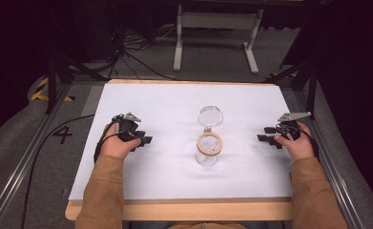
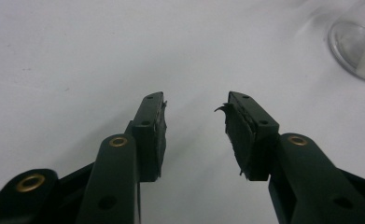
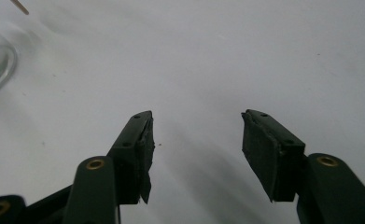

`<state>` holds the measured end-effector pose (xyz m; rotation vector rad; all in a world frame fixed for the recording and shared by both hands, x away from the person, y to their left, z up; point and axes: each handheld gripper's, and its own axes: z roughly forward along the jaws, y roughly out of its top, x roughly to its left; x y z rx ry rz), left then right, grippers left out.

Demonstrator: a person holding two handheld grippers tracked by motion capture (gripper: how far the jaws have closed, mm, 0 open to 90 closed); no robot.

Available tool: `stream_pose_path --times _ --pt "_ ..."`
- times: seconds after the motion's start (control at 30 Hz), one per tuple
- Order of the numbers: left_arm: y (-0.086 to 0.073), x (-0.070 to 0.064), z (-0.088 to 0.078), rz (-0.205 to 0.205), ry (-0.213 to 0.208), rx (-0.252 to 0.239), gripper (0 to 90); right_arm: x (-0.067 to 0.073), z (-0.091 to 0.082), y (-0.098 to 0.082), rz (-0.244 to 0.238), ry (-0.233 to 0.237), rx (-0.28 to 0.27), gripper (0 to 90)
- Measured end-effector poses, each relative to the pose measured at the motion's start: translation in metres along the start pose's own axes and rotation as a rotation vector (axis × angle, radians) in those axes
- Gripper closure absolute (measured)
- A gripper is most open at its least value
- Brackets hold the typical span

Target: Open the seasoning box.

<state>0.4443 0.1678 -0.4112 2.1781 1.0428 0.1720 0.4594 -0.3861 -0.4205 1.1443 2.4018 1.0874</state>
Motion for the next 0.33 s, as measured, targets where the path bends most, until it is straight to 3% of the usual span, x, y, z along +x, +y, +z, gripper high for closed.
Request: stream_pose_path --times 0.07,0.33 --pt "-0.0014 0.0006 0.0026 0.007 -0.011 0.011 55.3 -0.0021 0.0043 -0.0037 0.029 0.023 -0.01 44.5" --pt "-0.0017 0.0006 0.0056 0.013 -0.006 -0.01 46.3 0.0002 0.0092 -0.0041 0.008 0.007 -0.026 43.5"
